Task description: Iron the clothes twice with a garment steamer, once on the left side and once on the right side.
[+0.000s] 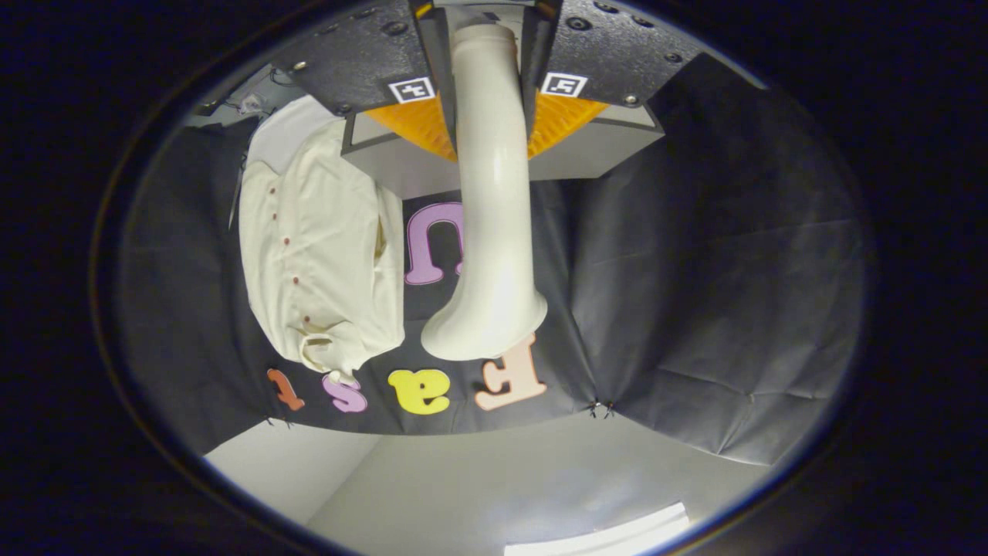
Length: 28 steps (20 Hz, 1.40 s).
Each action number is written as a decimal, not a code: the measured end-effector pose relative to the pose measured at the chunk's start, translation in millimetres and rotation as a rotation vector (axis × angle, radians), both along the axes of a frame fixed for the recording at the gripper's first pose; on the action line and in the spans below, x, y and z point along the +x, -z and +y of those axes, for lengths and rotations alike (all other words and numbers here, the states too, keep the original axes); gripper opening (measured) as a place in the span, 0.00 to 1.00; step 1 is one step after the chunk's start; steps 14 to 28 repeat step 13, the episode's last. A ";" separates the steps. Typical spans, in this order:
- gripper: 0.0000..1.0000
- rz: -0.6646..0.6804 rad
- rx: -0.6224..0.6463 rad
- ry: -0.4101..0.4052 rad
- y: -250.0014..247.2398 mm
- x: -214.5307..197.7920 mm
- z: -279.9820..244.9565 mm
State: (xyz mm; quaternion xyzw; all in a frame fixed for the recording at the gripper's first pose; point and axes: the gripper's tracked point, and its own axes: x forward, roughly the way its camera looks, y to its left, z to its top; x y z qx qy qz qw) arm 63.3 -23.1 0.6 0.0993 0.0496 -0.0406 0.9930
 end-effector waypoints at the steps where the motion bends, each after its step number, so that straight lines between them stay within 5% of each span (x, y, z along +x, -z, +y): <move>1: 0.36 -0.003 0.002 0.002 -1.5 -0.5 1.0; 28: 0.36 0.012 -0.011 -0.004 1.7 -4.6 7.5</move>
